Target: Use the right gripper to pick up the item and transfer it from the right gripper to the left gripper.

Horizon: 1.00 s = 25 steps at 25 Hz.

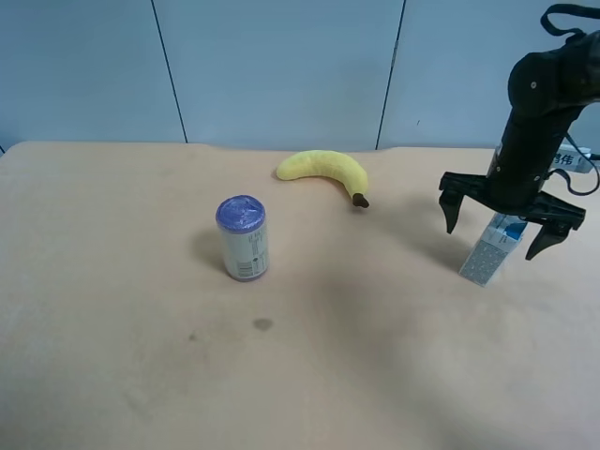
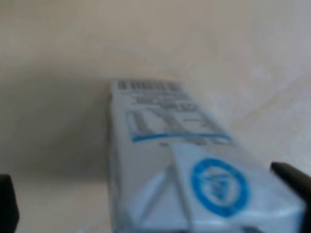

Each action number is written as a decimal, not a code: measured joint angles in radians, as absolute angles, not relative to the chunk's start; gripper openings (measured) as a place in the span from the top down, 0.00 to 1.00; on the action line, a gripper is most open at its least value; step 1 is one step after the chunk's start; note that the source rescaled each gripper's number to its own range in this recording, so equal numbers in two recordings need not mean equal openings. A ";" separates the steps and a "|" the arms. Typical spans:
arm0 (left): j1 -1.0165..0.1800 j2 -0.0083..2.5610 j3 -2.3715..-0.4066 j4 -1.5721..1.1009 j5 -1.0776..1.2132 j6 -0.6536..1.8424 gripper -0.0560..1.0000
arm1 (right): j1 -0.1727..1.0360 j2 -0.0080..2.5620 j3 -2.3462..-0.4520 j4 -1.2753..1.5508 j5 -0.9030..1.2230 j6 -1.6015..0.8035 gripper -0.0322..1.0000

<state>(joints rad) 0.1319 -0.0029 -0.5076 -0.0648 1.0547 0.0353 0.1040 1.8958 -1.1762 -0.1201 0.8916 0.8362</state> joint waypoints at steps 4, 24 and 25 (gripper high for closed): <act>0.132 -0.003 -0.508 -0.065 1.055 0.035 0.00 | 0.122 1.924 -1.176 -0.088 0.865 0.811 0.00; 0.132 -0.003 -0.508 -0.065 1.055 0.035 0.00 | 0.128 1.923 -1.176 -0.095 0.914 0.792 0.00; 0.132 -0.003 -0.508 -0.065 1.055 0.035 0.00 | 0.128 1.918 -1.176 -0.097 0.912 0.792 0.00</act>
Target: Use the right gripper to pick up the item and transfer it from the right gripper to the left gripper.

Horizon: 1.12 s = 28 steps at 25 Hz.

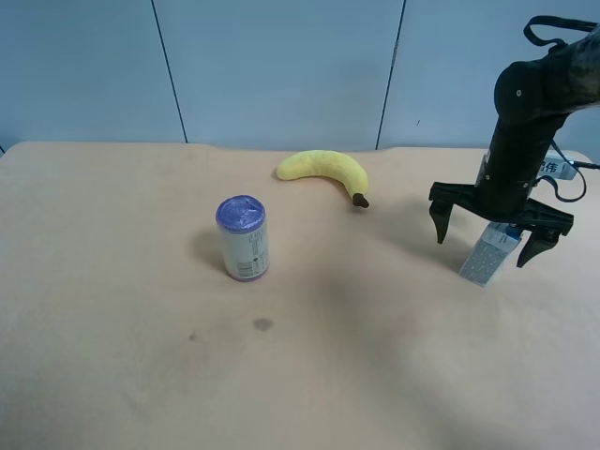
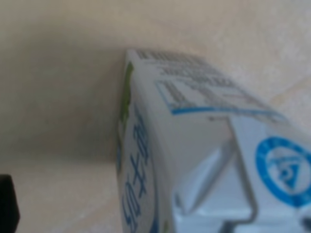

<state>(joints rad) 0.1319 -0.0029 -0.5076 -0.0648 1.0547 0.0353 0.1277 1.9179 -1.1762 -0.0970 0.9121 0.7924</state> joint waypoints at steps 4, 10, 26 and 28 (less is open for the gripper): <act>0.132 -0.003 -0.508 -0.065 1.055 0.035 0.00 | 0.123 1.899 -1.176 -0.107 0.917 0.792 0.00; 0.132 -0.003 -0.508 -0.065 1.055 0.035 0.00 | 0.122 1.899 -1.176 -0.110 0.913 0.792 0.14; 0.132 -0.003 -0.508 -0.065 1.055 0.035 0.00 | 0.122 1.899 -1.176 -0.131 0.910 0.792 0.19; 0.132 -0.003 -0.508 -0.065 1.055 0.035 0.00 | 0.122 1.903 -1.176 -0.130 0.910 0.792 0.25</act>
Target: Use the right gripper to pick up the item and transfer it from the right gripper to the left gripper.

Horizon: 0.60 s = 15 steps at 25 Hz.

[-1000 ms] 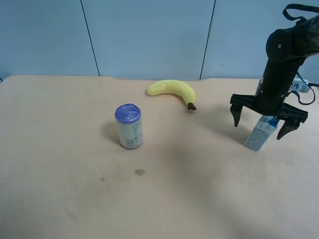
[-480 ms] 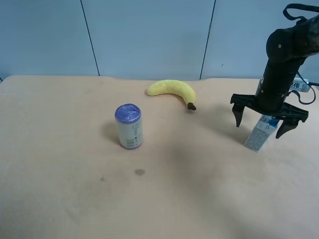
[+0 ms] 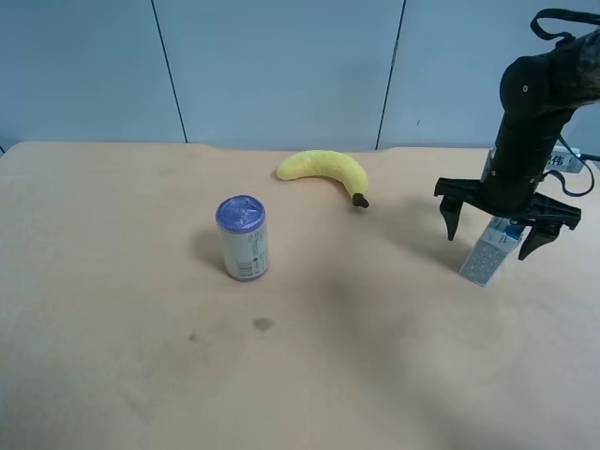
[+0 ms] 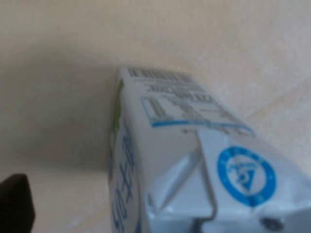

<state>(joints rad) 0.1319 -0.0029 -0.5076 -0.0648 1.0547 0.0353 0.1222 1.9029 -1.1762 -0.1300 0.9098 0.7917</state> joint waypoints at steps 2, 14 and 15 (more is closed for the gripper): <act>0.132 -0.003 -0.508 -0.065 1.055 0.035 0.00 | 0.122 1.910 -1.176 -0.125 0.910 0.792 0.36; 0.132 -0.003 -0.508 -0.065 1.055 0.035 0.00 | 0.122 1.911 -1.176 -0.119 0.910 0.792 0.93; 0.132 -0.003 -0.508 -0.065 1.055 0.035 0.00 | 0.122 1.911 -1.176 -0.119 0.907 0.792 0.95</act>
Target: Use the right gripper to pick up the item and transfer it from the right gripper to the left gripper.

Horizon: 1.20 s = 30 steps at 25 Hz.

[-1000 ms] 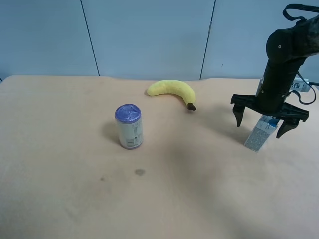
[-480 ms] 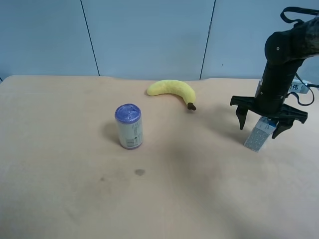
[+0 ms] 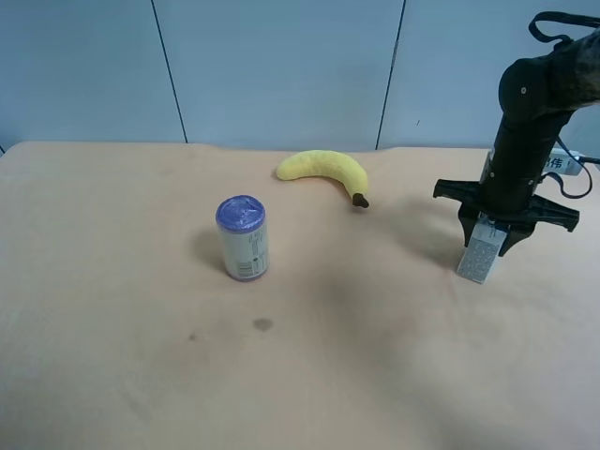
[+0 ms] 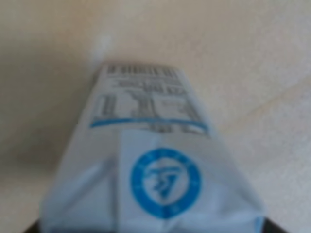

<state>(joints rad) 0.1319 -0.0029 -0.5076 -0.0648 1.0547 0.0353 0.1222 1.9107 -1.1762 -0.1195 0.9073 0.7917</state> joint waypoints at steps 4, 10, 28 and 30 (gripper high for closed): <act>0.132 -0.003 -0.508 -0.065 1.055 0.035 0.00 | 0.122 1.911 -1.176 -0.119 0.904 0.786 0.95; 0.132 -0.003 -0.508 -0.065 1.055 0.035 0.00 | 0.122 1.911 -1.176 -0.119 0.895 0.733 0.95; 0.132 -0.003 -0.508 -0.065 1.055 0.035 0.00 | 0.119 1.871 -1.176 -0.048 0.877 0.574 0.95; 0.132 -0.003 -0.508 -0.065 1.055 0.035 0.00 | 0.119 1.846 -1.176 -0.030 0.883 0.540 0.95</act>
<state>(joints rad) 0.1319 -0.0029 -0.5076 -0.0648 1.0547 0.0353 0.1190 1.8455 -1.1762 -0.0297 0.8825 0.5402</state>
